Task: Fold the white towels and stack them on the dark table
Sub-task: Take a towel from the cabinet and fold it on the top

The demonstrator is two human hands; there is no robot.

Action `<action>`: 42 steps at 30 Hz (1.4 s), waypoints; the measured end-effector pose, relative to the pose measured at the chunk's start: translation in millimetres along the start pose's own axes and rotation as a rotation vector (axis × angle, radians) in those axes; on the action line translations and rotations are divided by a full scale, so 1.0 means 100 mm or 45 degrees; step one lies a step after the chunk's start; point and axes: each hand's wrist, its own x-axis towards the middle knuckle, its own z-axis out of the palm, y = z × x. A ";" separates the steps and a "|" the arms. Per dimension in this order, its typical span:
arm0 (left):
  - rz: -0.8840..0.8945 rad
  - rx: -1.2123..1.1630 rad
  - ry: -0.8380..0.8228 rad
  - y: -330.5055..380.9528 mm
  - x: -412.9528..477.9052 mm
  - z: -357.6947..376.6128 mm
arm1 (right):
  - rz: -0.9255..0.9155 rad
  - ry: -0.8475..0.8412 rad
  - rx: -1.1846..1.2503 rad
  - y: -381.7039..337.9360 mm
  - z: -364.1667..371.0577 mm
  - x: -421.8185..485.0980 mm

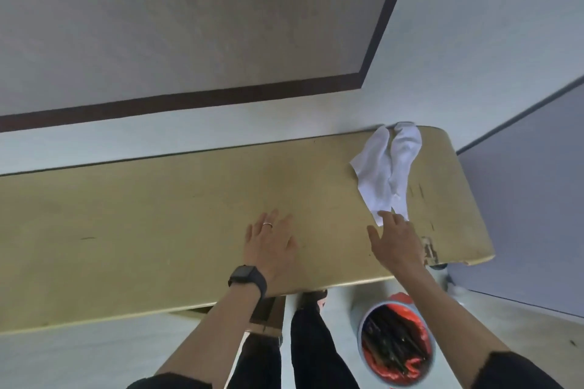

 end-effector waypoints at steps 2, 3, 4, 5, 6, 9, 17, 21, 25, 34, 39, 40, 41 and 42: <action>-0.012 0.029 -0.054 -0.02 0.16 0.14 | 0.017 -0.010 -0.047 0.05 0.12 0.20; -0.017 0.049 -0.082 -0.05 0.22 0.21 | 0.036 -0.019 -0.063 0.08 0.18 0.27; -0.021 0.070 -0.111 -0.08 0.26 0.30 | 0.051 -0.019 -0.074 0.11 0.26 0.31; -0.024 0.088 -0.142 -0.11 0.29 0.38 | 0.056 -0.003 -0.086 0.15 0.34 0.34; -0.027 0.103 -0.176 -0.15 0.31 0.45 | 0.057 0.022 -0.090 0.17 0.40 0.35; -0.028 0.142 -0.234 -0.22 0.31 0.62 | -0.025 0.114 -0.115 0.22 0.49 0.39; -0.043 0.176 -0.358 -0.22 0.35 0.63 | -0.124 0.086 -0.214 0.14 0.36 0.49; -0.014 0.097 -0.482 -0.18 0.36 0.25 | -0.244 0.216 0.018 -0.11 -0.02 0.36; 0.058 -0.188 -0.305 -0.02 0.20 -0.33 | -0.425 0.315 0.211 -0.47 -0.52 0.05; 0.388 -0.444 0.404 0.34 -0.50 -1.37 | -0.623 -0.007 0.463 -1.37 -1.18 -0.66; 0.399 -0.388 0.610 -0.10 -0.81 -1.39 | -0.763 -0.055 0.412 -1.65 -1.23 -0.92; 0.393 -0.357 0.627 -0.22 -0.85 -1.35 | -0.779 -0.068 0.395 -1.69 -1.23 -0.95; 0.386 -0.320 0.647 -0.35 -0.89 -1.31 | -0.792 -0.079 0.389 -1.73 -1.22 -0.99; 0.372 -0.286 0.667 -0.47 -0.92 -1.26 | -0.803 -0.087 0.394 -1.76 -1.20 -1.02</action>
